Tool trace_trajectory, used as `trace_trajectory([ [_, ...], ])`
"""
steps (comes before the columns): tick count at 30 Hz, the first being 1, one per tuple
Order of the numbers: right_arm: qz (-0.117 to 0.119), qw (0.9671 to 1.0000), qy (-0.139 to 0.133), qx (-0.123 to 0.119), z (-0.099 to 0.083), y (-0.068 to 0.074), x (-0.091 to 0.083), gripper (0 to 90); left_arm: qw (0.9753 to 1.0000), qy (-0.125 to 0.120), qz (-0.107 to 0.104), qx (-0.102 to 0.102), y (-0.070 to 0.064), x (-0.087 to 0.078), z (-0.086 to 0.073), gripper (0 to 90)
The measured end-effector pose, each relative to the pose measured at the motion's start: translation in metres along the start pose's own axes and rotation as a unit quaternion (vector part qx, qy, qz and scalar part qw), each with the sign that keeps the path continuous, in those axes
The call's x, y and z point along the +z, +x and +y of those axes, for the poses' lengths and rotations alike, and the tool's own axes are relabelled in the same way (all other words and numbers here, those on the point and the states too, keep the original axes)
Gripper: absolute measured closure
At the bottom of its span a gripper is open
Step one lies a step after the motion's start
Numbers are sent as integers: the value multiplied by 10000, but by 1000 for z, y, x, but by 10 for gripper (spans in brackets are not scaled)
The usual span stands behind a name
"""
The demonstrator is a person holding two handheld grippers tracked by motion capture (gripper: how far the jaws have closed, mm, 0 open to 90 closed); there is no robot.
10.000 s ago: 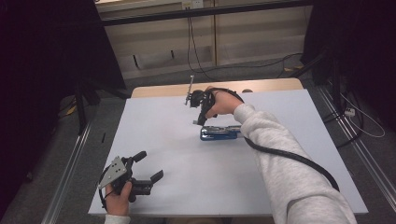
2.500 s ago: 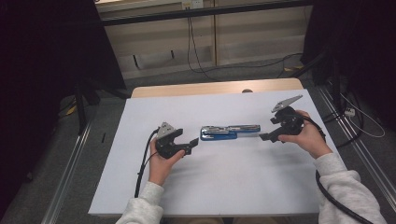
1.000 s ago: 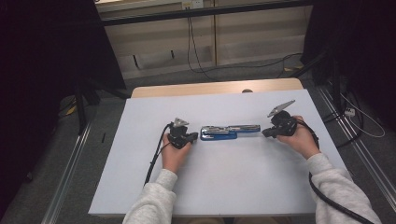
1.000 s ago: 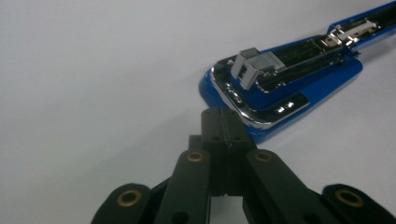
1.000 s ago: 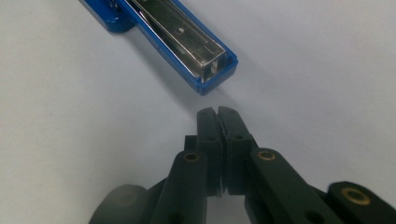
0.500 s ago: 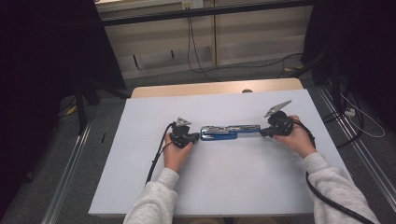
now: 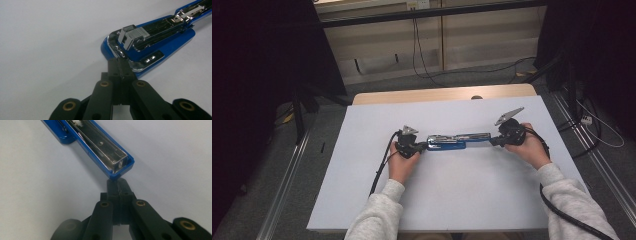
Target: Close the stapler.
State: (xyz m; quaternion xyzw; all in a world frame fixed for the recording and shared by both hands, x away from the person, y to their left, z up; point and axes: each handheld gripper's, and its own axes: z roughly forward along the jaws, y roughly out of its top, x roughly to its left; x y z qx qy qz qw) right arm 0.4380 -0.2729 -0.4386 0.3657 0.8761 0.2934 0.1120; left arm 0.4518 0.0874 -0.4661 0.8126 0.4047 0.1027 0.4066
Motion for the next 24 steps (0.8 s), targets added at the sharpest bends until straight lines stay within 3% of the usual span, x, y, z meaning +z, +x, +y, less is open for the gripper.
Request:
trace_trajectory([
  [18, 23, 9994, -346, 20, 9, 5, -7, 900, 10000, 33, -39, -1, 1, -1, 0, 900],
  [22, 78, 9994, -339, 72, 9, 6, -6, 864, 10000, -41, -41, -79, 0, 0, 0, 887],
  [24, 110, 9993, -349, 75, 8, 7, -5, 831, 9999, -36, -29, -103, 0, -1, 0, 836],
])
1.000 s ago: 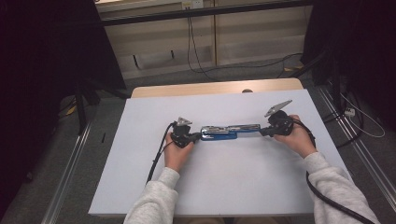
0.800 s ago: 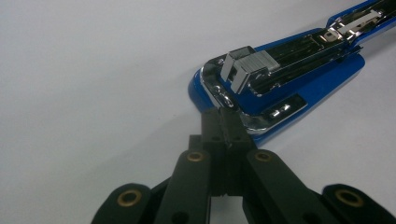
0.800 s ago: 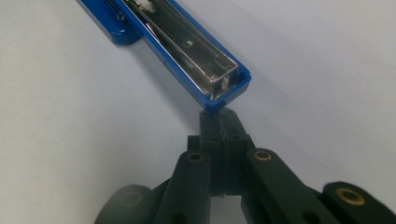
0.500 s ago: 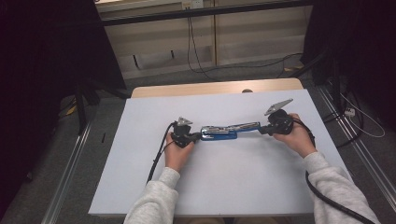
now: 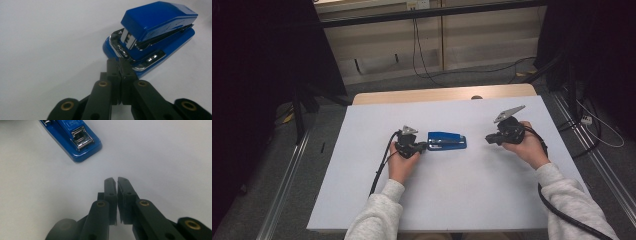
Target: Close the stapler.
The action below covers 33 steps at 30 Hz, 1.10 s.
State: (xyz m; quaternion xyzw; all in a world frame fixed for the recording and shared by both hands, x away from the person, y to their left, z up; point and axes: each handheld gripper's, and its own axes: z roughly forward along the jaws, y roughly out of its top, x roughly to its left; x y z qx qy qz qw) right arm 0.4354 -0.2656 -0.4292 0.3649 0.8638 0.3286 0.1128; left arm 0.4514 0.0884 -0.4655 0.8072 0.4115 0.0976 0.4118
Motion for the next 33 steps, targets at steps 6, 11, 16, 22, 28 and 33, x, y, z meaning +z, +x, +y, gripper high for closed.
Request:
trace_trajectory([
  [6, 100, 9997, -155, 154, -1, 5, -3, 718, 9999, -118, 32, -77, 3, -13, 4, 601],
  [11, 165, 9992, -188, 301, -6, 9, -6, 573, 9996, -159, -237, -78, 2, -26, 4, 462],
  [16, 224, 9984, -271, 451, -13, 11, -13, 498, 9987, -328, -386, -56, 3, -38, 3, 393],
  [22, 188, 9978, -366, 524, -17, 17, -21, 384, 9986, -323, -416, 22, 6, -49, -2, 260],
  [28, 71, 9977, -364, 568, -23, 24, -27, 303, 9979, -341, -548, 50, 8, -62, -8, 189],
  [33, 98, 9975, -427, 549, -30, 31, -33, 275, 9974, -363, -557, 263, 6, -73, -12, 158],
])
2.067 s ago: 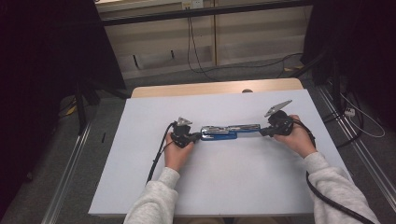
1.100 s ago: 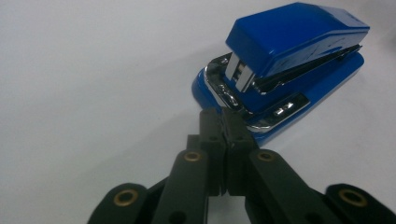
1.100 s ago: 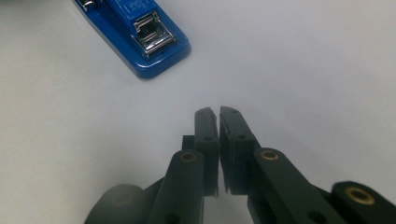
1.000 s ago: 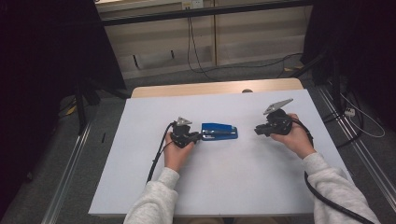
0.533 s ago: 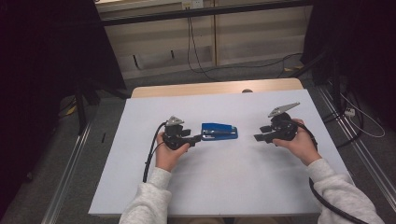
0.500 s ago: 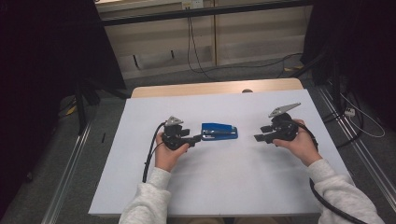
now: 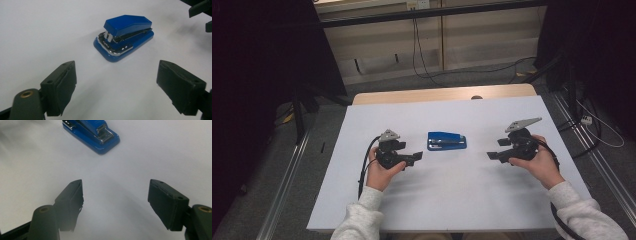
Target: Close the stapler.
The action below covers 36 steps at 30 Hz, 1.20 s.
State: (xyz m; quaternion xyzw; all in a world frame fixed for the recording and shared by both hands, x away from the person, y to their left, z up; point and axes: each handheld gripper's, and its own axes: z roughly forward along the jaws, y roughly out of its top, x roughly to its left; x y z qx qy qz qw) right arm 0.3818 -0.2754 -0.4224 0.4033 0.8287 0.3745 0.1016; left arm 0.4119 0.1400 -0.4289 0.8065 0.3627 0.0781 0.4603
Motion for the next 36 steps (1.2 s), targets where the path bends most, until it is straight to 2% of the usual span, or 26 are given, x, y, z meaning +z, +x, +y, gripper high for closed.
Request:
trace_trajectory([
  [6, 11, 10000, 5, -60, -8, 8, -10, 247, 9999, -94, -104, -43, 0, -12, -6, 141],
  [10, 5, 10000, 32, -53, -15, 11, -15, 227, 9999, -92, -69, 2, 1, -20, -9, 127],
  [13, 22, 10000, 33, 12, -20, 13, -18, 217, 9998, -195, -87, -12, 1, -26, -12, 120],
  [20, 28, 10000, 25, 0, -28, 19, -23, 198, 9998, -173, 15, 67, 3, -40, -17, 100],
  [23, 43, 10000, 60, -20, -31, 23, -24, 190, 9997, -237, 31, 49, 3, -46, -19, 100],
  [36, 57, 10000, 8, -4, -42, 31, -34, 163, 9997, -228, 121, -20, 13, -69, -37, 95],
])
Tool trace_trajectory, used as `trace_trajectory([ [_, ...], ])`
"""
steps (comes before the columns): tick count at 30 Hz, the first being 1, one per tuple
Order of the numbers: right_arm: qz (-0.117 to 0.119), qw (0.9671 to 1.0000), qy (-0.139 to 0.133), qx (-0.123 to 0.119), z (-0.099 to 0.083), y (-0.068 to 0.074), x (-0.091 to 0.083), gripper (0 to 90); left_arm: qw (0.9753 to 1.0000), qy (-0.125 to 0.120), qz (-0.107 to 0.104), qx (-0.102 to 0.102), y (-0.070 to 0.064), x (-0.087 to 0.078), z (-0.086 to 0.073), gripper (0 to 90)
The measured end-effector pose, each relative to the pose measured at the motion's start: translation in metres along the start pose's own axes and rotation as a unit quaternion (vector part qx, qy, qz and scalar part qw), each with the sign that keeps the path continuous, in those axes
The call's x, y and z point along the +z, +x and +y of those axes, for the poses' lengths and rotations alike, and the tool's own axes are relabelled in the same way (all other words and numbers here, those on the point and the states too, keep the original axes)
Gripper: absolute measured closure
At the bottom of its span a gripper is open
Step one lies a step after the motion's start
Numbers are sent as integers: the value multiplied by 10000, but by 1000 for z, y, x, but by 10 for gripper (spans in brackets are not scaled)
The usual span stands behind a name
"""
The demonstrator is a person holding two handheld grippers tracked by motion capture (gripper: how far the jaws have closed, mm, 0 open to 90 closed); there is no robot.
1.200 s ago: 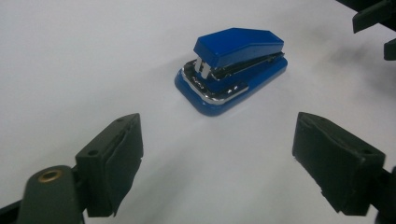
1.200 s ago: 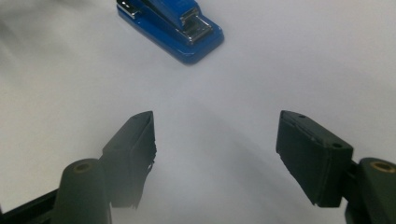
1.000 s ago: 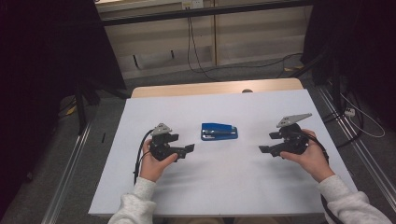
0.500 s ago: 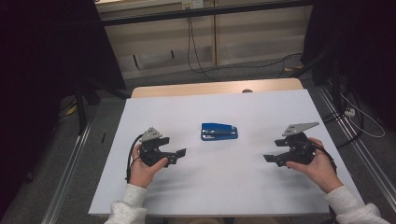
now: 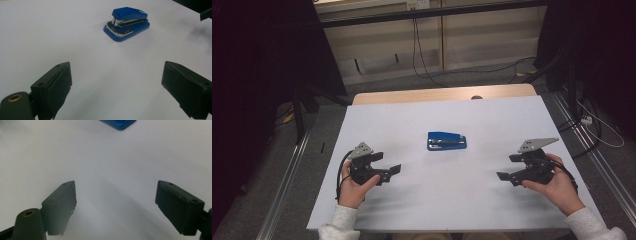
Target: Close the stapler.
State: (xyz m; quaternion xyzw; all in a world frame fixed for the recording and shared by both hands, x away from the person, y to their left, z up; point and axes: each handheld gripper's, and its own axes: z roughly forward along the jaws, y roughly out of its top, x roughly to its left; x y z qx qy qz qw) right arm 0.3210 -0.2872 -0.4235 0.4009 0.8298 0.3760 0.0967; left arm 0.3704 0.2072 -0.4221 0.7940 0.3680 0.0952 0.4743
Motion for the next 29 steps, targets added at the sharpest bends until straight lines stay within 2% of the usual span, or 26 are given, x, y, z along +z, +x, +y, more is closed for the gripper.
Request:
trace_trajectory([
  [9, 40, 10000, -56, -2, -7, 5, -7, 157, 9999, 100, 77, 45, 3, -14, -11, 95],
  [13, 38, 9999, -97, 2, -10, 7, -11, 157, 9999, 38, 92, 40, 4, -22, -15, 94],
  [23, 73, 9999, -100, 3, -17, 9, -16, 155, 9998, 72, 163, 14, 6, -38, -28, 94],
  [29, 65, 9999, -95, 13, -18, 9, -17, 153, 9998, 107, 156, 17, 7, -42, -33, 93],
])
